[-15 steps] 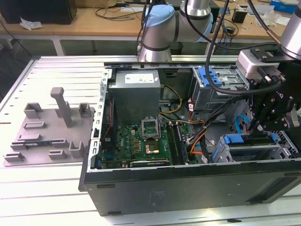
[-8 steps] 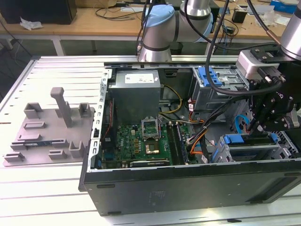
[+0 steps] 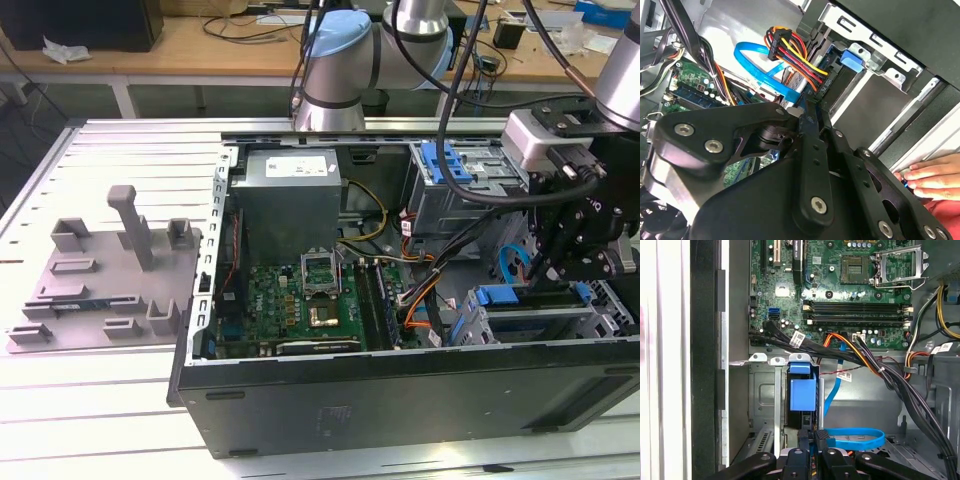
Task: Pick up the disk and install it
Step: 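Insert the second disk wire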
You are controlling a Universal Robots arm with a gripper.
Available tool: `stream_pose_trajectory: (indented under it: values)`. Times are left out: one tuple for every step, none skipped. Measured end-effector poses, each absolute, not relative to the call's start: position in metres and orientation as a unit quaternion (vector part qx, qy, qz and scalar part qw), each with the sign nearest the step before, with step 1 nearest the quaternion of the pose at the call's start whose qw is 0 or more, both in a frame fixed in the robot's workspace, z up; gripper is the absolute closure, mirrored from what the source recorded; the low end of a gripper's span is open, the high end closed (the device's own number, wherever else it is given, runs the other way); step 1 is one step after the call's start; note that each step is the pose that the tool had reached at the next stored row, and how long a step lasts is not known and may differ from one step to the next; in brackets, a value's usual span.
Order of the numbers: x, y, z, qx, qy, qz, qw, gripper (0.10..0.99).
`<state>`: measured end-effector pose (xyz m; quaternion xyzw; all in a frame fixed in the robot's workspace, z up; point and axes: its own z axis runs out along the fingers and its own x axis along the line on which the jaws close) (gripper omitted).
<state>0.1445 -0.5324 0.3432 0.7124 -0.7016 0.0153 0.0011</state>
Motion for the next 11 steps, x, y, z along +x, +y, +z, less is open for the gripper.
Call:
stream_pose_trajectory:
  values:
    - [0.1445, -0.5324, 0.3429, 0.713, -0.701, 0.015, 0.001, 0.925]
    - [0.1445, -0.5324, 0.3426, 0.713, -0.701, 0.015, 0.001, 0.925]
    - [0.1445, -0.5324, 0.3424, 0.713, -0.701, 0.015, 0.001, 0.925]
    - [0.1445, -0.5324, 0.3421, 0.713, -0.701, 0.015, 0.001, 0.925]
    - [0.1445, -0.5324, 0.3418, 0.713, -0.701, 0.015, 0.001, 0.925]
    - [0.1445, -0.5325, 0.3413, 0.713, -0.701, 0.015, 0.001, 0.925]
    - [0.1445, -0.5325, 0.3409, 0.714, -0.700, 0.015, 0.001, 0.925]
    - [0.1445, -0.5325, 0.3406, 0.714, -0.700, 0.015, 0.001, 0.925]
    - [0.1445, -0.5325, 0.3403, 0.714, -0.700, 0.015, 0.001, 0.925]
    - [0.1445, -0.5325, 0.3401, 0.714, -0.700, 0.015, 0.001, 0.925]
    - [0.1444, -0.5325, 0.3397, 0.714, -0.700, 0.015, 0.001, 0.925]
